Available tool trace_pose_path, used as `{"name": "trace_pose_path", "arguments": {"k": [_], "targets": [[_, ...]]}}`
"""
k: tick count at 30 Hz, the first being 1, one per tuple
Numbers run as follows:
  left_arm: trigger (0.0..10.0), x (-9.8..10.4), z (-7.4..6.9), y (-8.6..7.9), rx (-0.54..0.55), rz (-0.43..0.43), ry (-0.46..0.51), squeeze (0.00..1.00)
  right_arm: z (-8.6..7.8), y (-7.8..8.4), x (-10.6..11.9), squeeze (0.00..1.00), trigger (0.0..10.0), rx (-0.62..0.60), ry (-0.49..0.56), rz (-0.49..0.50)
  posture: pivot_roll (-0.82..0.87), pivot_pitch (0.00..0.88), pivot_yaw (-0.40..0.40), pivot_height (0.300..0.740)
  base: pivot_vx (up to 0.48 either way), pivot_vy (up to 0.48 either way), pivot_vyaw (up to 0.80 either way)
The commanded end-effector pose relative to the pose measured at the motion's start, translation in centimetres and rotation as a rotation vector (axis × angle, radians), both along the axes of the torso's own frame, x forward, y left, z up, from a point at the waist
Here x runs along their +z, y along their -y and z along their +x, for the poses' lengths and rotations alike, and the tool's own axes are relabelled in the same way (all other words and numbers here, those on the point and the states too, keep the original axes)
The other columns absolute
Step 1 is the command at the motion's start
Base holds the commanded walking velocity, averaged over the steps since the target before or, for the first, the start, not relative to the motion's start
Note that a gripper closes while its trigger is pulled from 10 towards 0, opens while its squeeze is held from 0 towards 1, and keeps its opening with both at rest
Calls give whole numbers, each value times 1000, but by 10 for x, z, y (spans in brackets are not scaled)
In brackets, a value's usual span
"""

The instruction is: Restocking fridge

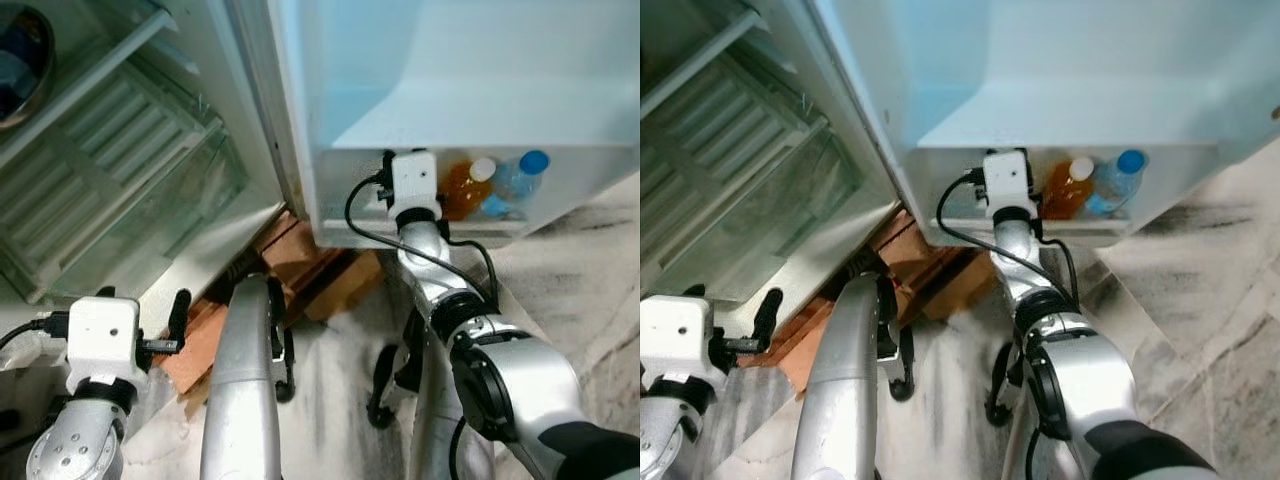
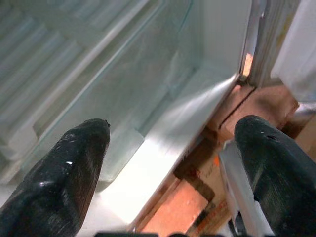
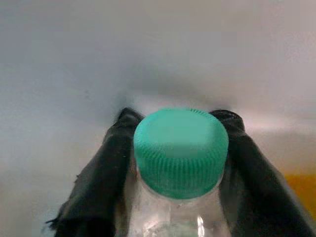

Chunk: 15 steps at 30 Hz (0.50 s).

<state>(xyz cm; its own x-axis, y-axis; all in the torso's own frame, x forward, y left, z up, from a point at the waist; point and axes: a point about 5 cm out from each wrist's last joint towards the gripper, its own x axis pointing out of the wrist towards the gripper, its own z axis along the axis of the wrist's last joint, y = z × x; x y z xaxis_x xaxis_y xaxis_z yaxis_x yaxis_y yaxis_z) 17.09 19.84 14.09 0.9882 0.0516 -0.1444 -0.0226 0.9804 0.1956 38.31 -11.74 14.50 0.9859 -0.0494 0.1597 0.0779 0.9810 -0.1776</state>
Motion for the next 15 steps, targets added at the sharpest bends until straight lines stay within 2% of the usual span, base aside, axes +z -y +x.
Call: {"name": "trace_pose_path", "arguments": {"k": [1, 9, 15], "targets": [[10000, -7, -3, -3, 3, 17, -39, 0, -5, 14, -21, 1000, 10000, -64, -98, 68, 329, 401, 77, 571, 0, 0, 0], [10000, -8, 5, -4, -3, 20, -23, 0, 0, 17, 2, 1000, 10000, -43, 23, 37, 315, 367, 80, 571, 0, 0, 0], [10000, -11, 21, 0, -21, 17, 8, 0, 4, 19, 27, 1000, 10000, -21, 145, 3, 283, 314, 77, 571, 0, 0, 0]]}}
